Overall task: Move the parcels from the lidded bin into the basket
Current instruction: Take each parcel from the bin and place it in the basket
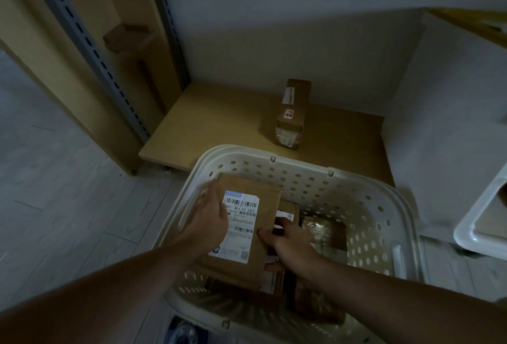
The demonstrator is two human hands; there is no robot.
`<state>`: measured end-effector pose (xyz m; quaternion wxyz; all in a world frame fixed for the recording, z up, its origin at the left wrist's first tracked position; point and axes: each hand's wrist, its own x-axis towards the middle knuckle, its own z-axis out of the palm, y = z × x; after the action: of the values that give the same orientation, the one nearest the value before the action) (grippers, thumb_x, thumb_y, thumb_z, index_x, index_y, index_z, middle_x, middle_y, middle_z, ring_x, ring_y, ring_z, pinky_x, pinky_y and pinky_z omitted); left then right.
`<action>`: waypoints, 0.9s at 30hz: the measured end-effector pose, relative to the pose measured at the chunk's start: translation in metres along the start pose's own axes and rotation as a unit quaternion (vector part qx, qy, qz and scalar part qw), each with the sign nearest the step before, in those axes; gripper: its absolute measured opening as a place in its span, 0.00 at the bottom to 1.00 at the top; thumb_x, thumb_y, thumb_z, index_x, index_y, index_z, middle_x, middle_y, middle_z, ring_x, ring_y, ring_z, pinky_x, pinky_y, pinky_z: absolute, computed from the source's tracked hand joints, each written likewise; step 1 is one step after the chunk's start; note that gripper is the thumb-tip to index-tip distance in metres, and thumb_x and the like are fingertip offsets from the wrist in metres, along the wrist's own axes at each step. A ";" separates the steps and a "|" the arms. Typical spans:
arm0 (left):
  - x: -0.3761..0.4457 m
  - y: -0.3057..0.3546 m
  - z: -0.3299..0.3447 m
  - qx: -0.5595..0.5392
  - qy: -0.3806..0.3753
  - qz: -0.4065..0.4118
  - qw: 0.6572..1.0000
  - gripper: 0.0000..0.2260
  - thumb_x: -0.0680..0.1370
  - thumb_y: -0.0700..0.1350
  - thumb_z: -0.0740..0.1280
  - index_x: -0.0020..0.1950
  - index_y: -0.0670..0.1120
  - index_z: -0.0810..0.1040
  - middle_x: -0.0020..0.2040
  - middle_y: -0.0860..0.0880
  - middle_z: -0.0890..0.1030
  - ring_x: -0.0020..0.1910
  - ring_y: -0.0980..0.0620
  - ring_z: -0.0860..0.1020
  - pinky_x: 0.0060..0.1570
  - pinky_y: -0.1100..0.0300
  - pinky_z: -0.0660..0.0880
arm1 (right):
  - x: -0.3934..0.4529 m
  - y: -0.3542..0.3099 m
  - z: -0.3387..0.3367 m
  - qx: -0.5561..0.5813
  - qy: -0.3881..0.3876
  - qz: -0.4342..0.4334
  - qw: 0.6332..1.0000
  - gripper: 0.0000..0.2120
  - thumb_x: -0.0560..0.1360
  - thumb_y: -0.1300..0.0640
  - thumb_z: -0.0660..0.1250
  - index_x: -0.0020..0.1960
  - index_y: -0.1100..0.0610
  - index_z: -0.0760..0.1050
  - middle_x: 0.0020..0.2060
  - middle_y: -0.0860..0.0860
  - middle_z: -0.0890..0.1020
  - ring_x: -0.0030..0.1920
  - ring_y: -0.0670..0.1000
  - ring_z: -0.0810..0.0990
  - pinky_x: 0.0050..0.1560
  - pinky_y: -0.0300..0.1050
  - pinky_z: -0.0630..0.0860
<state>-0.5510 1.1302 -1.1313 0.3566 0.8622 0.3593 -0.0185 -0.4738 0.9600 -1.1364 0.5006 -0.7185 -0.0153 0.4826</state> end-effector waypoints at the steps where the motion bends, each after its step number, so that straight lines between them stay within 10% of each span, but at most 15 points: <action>1: 0.001 -0.001 0.000 0.006 0.005 0.018 1.000 0.26 0.85 0.43 0.57 0.81 0.48 0.51 0.64 0.44 0.76 0.55 0.51 0.78 0.57 0.51 0.78 | 0.000 0.000 -0.001 -0.002 -0.004 -0.003 1.000 0.14 0.82 0.57 0.66 0.67 0.50 0.71 0.61 0.49 0.81 0.49 0.48 0.83 0.38 0.45 0.84; 11: 0.009 0.003 -0.005 0.073 0.019 0.095 0.993 0.21 0.80 0.36 0.64 0.72 0.46 0.65 0.53 0.49 0.77 0.52 0.52 0.78 0.43 0.65 0.73 | 0.000 -0.001 -0.007 -0.086 -0.029 -0.045 0.995 0.17 0.80 0.56 0.69 0.67 0.53 0.71 0.65 0.52 0.80 0.58 0.53 0.82 0.48 0.45 0.85; 19: 0.001 0.009 -0.017 0.090 0.019 0.142 0.986 0.26 0.80 0.39 0.66 0.78 0.44 0.65 0.71 0.43 0.73 0.70 0.44 0.72 0.69 0.48 0.72 | -0.021 -0.026 -0.020 -0.226 -0.044 -0.087 0.969 0.20 0.79 0.50 0.70 0.69 0.51 0.71 0.60 0.45 0.78 0.56 0.45 0.79 0.49 0.31 0.76; 27: -0.027 0.029 -0.046 0.109 0.026 0.260 0.959 0.26 0.82 0.51 0.64 0.79 0.47 0.64 0.79 0.47 0.64 0.78 0.49 0.63 0.75 0.48 0.64 | -0.050 -0.056 -0.033 -0.426 0.033 -0.209 0.880 0.42 0.74 0.43 0.75 0.80 0.51 0.57 0.75 0.51 0.69 0.71 0.56 0.72 0.66 0.49 0.73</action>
<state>-0.5629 1.1281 -1.0717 0.2437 0.9596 0.1274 0.0588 -0.4507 0.9394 -1.0604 0.2361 -0.8580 -0.3525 0.2896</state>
